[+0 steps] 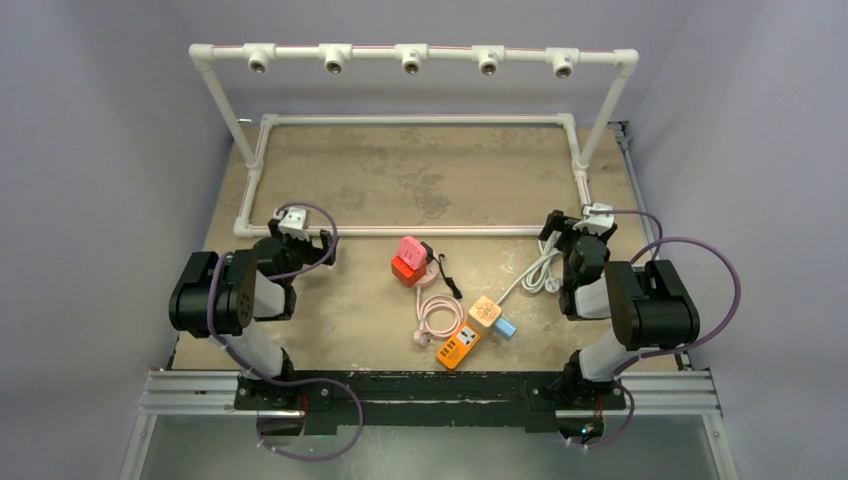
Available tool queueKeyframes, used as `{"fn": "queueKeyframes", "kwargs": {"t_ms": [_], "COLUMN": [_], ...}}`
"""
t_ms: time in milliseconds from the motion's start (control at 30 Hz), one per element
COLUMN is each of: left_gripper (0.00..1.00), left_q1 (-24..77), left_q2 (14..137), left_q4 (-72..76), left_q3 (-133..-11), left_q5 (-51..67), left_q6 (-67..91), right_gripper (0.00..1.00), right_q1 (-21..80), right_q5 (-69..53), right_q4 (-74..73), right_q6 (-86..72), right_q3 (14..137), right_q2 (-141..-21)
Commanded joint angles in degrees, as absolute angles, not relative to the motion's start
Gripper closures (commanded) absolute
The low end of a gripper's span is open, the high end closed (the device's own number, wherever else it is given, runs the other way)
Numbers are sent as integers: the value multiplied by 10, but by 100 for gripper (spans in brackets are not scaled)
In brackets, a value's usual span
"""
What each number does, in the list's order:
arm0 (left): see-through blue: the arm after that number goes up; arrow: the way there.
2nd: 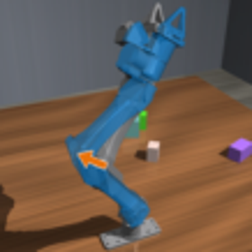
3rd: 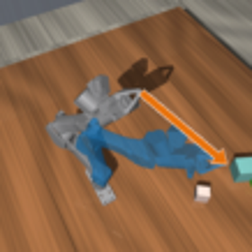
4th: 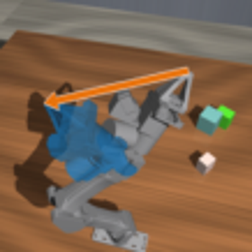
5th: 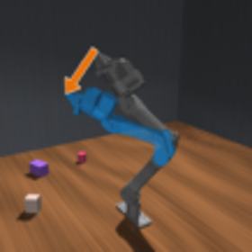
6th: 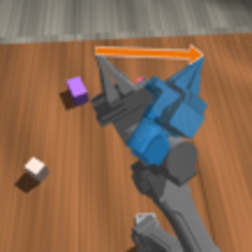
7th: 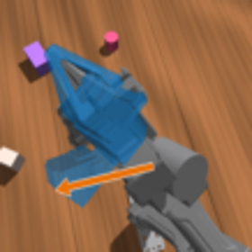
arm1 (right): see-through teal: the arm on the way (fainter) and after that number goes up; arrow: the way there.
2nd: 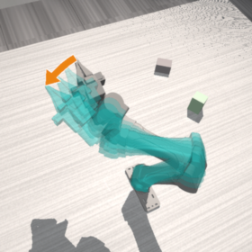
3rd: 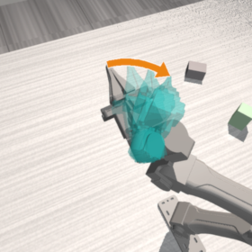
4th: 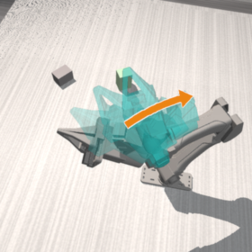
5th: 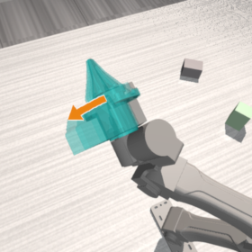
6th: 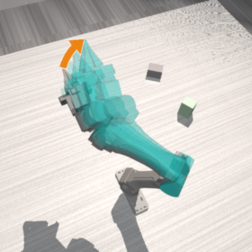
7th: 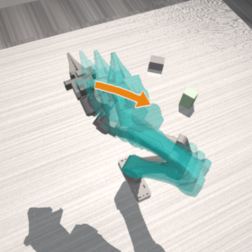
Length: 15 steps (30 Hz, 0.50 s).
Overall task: Insert the plug
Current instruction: Reset both arms
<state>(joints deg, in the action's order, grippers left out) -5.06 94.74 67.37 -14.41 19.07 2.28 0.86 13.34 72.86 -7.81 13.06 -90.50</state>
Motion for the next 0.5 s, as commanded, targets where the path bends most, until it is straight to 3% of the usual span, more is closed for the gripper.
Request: {"fn": "queueKeyframes", "kwargs": {"t_ms": [0, 67, 467], "left_gripper": [1, 1, 1], "left_q1": [-9, -4, -4], "left_q2": [942, 956, 954], "left_q4": [702, 765, 746], "left_q3": [-160, -142, -150], "left_q5": [95, 97, 99], "left_q6": [-25, -17, -18], "right_gripper": [1, 1, 1], "right_q1": [11, 11, 11], "right_q5": [123, 123, 128], "right_q4": [765, 764, 785], "right_q6": [-74, -73, -64], "right_q3": [171, 169, 161], "right_q2": [-906, -904, -903]}}
